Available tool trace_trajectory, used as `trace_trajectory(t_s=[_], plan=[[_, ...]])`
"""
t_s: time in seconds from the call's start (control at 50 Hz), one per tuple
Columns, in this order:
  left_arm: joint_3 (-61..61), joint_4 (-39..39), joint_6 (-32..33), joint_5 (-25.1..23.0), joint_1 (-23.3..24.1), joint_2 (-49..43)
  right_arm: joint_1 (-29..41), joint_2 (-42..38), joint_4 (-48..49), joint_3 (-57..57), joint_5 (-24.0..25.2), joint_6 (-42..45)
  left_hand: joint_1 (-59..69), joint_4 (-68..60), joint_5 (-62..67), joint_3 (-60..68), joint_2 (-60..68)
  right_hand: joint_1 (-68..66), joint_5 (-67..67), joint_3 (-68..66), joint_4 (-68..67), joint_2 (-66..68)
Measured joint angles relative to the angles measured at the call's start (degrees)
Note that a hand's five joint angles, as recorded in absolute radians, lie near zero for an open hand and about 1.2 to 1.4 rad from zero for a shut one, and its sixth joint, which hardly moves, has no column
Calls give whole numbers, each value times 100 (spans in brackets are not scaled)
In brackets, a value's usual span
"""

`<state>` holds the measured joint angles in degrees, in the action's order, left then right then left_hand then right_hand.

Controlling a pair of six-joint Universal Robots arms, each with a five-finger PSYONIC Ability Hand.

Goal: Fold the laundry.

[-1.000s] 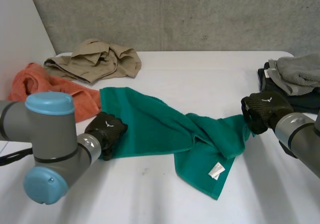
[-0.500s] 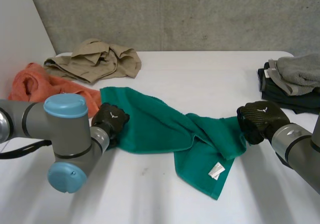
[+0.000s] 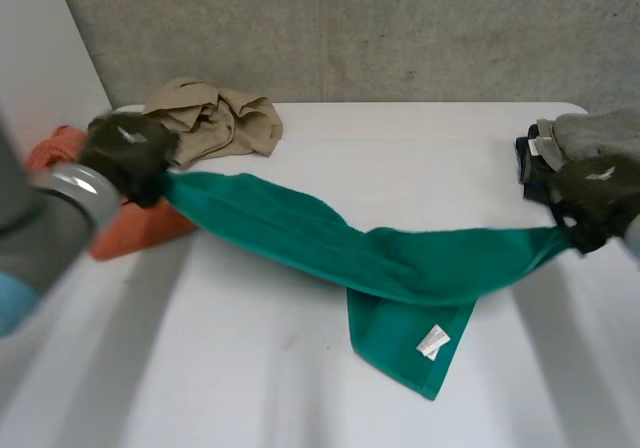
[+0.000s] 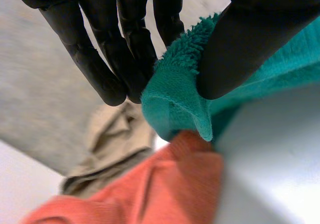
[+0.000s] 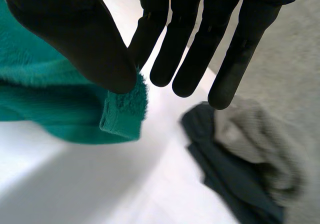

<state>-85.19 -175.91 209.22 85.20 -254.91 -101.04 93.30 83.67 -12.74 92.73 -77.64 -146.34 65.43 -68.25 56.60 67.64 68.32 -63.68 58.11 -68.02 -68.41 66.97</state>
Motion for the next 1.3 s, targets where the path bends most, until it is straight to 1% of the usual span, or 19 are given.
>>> trace_trajectory(t_s=[0.08,0.14,0.2,0.24,0.32,0.4,0.46,0.52,0.56,0.66,0.7,0.78,0.94,1.02,1.06,1.12,1.14,1.24,1.3], plan=[[-39,517,-399,-385,-400,820,-339,238,-937,-488,207,402,0,0,0,0,0,0,1,-1,0,0],[-6,811,-525,-611,-571,874,-442,153,-1536,-742,331,625,0,-1,0,13,3,0,17,-1,0,0],[157,1092,-506,-709,-662,491,-458,-160,-2048,-978,430,906,0,-4,0,27,18,0,19,-1,0,0],[356,1205,-432,-664,-661,111,-412,-432,-2200,-1123,449,1056,0,-4,0,27,18,0,19,-1,0,0],[1103,1334,-261,-442,-560,-822,-174,-1060,-2024,-1486,336,1138,0,-5,0,27,18,0,21,0,0,0],[2409,1321,-255,-301,-368,-1688,87,-1538,-1186,-2058,23,793,0,-5,0,27,18,0,19,-1,0,0],[3523,1136,-460,-299,-240,-2053,203,-1706,-142,-2619,-286,232,0,-5,0,27,18,0,20,-1,0,0],[4517,764,-858,-299,-159,-2203,242,-1713,929,-3029,-560,-391,0,-7,0,27,18,0,20,-1,-1,0],[5172,317,-1347,-261,-126,-2191,246,-1594,1978,-3250,-783,-994,0,-7,0,27,18,-109,31,-2,-1,0],[5655,-518,-2307,-54,-123,-1971,232,-1212,3487,-3279,-1015,-1818,0,-7,0,27,18,-127,41,-1,-5,0],[5577,-740,-2553,26,-141,-1861,214,-1052,3807,-3193,-997,-2004,0,-7,0,27,18,-127,43,-2,-5,0],[5154,-960,-2746,86,-208,-1665,167,-897,3816,-3007,-832,-2111,0,-7,0,27,18,-125,44,-1,-5,0],[3295,-1103,-2497,-188,-426,-1364,-44,-827,2620,-2210,-125,-1954,0,-23,0,39,19,-126,45,-2,-7,0],[2202,-1104,-2161,-509,-473,-1246,-174,-938,1926,-1624,366,-1687,0,-25,0,43,28,-62,-127,156,162,-130],[1706,-1119,-1978,-724,-478,-1137,-211,-1042,1695,-1369,591,-1516,0,-26,0,43,28,785,-1089,1090,1104,-1033],[1080,-1155,-1718,-1061,-470,-903,-229,-1235,1497,-1113,840,-1251,0,-26,0,43,29,2963,-3437,3344,3376,-3289],[883,-1169,-1629,-1177,-465,-797,-223,-1316,1455,-1062,890,-1163,0,-26,0,43,29,3454,-3952,3838,3869,-3777],[280,-1199,-1277,-1585,-420,-218,-86,-1637,1408,-1129,873,-952,0,-26,0,43,28,4626,-5199,5049,5098,-4867],[114,-1146,-1137,-1714,-351,283,139,-1867,1419,-1399,673,-1059,0,-26,0,43,29,5109,-5538,5602,5590,-5497]])
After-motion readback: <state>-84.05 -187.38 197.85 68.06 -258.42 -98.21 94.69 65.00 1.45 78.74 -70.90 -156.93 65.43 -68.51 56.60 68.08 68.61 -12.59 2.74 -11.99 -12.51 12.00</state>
